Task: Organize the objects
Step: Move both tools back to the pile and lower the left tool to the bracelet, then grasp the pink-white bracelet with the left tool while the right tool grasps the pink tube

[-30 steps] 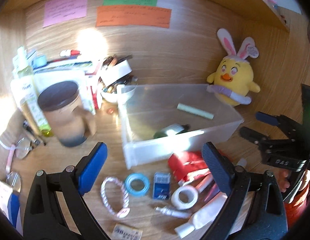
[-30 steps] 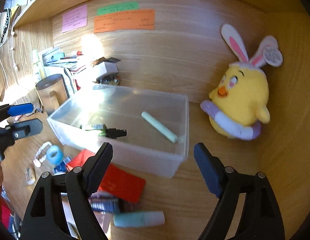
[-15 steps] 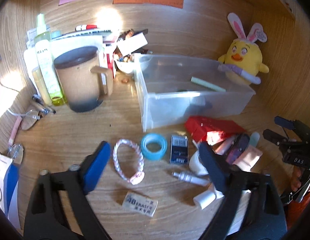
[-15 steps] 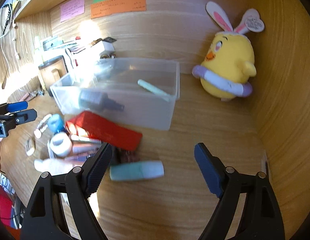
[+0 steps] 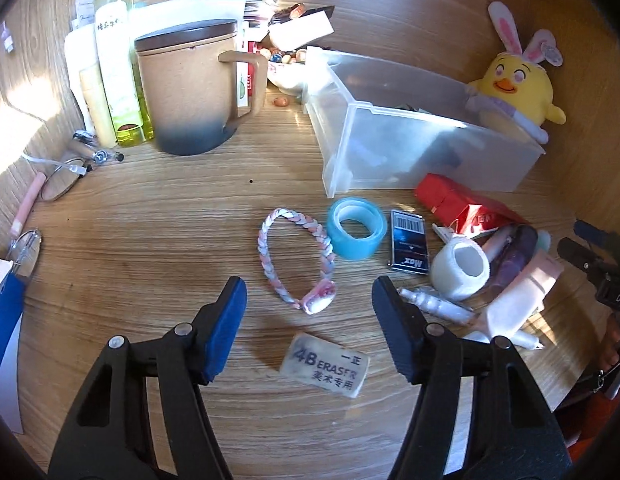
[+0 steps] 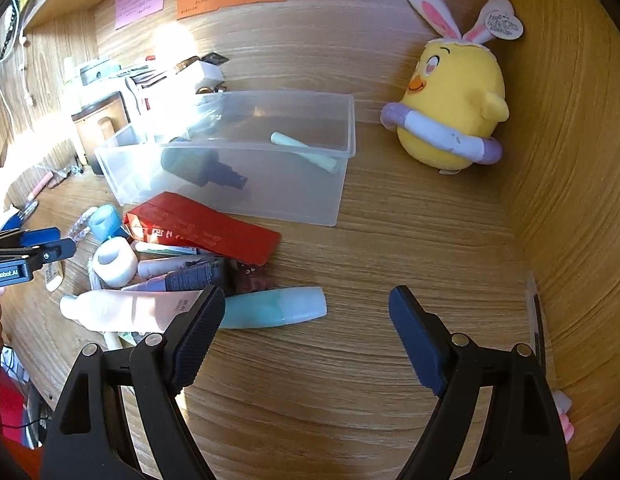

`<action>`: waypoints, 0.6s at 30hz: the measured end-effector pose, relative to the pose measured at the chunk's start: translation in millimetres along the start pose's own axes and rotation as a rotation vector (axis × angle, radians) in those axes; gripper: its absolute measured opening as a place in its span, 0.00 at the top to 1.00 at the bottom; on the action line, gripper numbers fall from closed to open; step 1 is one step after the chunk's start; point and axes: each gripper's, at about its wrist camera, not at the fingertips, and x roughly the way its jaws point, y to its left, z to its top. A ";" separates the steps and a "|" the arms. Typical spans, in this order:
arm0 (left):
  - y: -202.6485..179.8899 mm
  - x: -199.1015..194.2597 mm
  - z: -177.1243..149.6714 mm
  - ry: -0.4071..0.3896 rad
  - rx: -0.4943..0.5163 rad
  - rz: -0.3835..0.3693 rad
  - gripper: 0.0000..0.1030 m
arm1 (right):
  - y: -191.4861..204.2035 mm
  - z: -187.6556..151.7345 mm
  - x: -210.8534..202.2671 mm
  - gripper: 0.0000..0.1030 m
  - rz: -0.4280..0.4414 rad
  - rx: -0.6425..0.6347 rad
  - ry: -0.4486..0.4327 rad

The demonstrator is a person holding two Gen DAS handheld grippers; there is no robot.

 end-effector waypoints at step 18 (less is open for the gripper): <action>-5.5 -3.8 1.5 -0.033 0.030 0.014 0.85 | 25.3 -10.2 -20.6 0.20 0.161 0.050 -0.002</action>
